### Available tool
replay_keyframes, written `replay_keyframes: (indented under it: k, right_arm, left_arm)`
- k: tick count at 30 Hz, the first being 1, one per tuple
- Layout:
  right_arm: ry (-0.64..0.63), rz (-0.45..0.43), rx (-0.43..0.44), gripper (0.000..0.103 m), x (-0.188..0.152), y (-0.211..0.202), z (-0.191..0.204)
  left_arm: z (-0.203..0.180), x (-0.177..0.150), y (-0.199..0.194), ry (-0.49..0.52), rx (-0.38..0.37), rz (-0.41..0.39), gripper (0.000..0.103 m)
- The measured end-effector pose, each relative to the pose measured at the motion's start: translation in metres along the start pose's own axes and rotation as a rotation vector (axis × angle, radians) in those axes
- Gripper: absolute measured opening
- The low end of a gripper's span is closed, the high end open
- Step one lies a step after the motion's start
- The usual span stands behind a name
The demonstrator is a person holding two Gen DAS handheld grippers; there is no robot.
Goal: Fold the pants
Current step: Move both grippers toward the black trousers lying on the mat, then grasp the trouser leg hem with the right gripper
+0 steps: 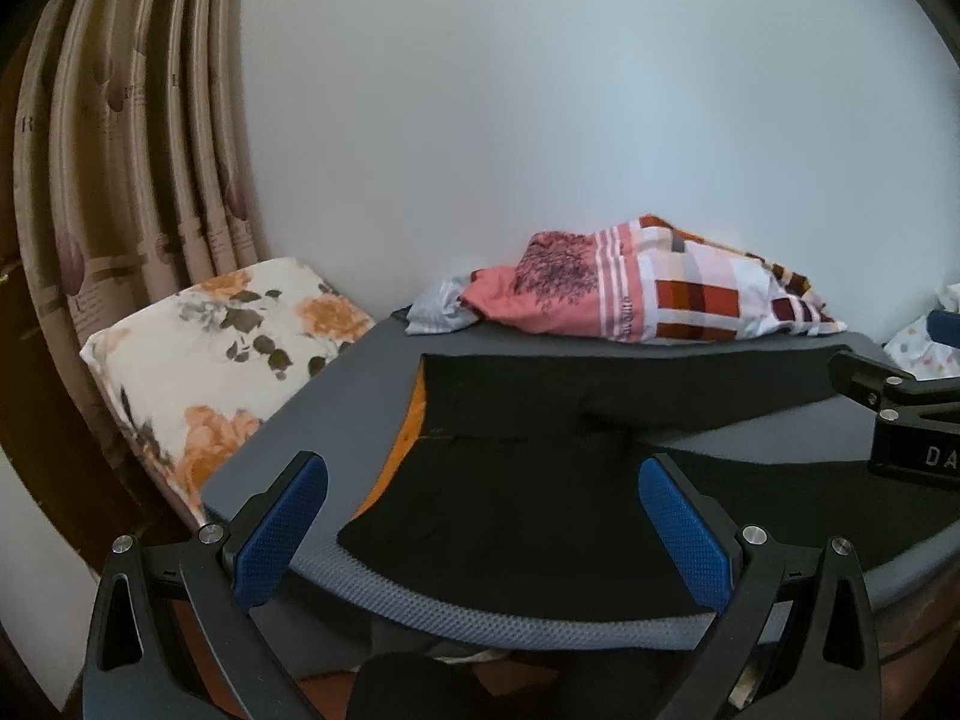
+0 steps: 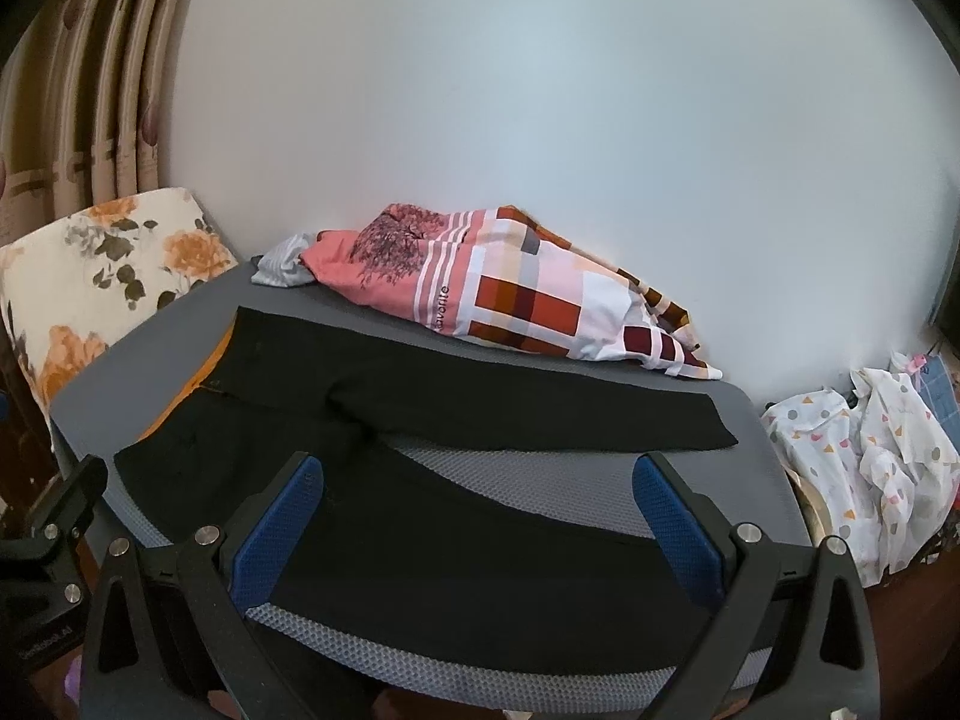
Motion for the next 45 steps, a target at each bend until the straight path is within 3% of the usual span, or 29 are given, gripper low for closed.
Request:
replay_keyframes:
  k: [2,6,22,32,39,45]
  right_arm:
    - [-0.005,0.008,0.001,0.102,0.000,0.003,0.003]
    - [-0.012,0.025,0.002,0.102,0.000,0.011,0.007]
    - [-0.033,0.084,0.009,0.102,-0.003,0.043,0.022]
    - [-0.045,0.128,0.006,0.102,-0.006,0.068,0.030]
    - [-0.042,0.161,0.039,0.102,-0.006,0.095,0.040]
    - [0.004,0.161,0.107,0.102,-0.004,0.119,0.037]
  left_arm:
    - [0.004,-0.002,0.005,-0.012,0.032,0.024,0.103]
    - [0.012,-0.011,0.024,-0.036,0.027,0.117,0.103]
    - [0.018,-0.014,0.047,-0.027,0.026,0.117,0.103]
    - [0.023,-0.014,0.077,-0.030,0.028,0.156,0.103]
    - [0.043,-0.009,0.122,-0.018,-0.003,0.173,0.103]
    - [0.083,0.002,0.205,-0.038,-0.103,0.218,0.103]
Point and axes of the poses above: each gripper's, at about its wrist camera, not at the fingertips, and y roughly the way its jaws point, z to its left, x to its top, the point moved 7 cm from there along y, roughly the way its jaws point, and after that the axes turned 10 degrees about y, right-handed, at the moved point
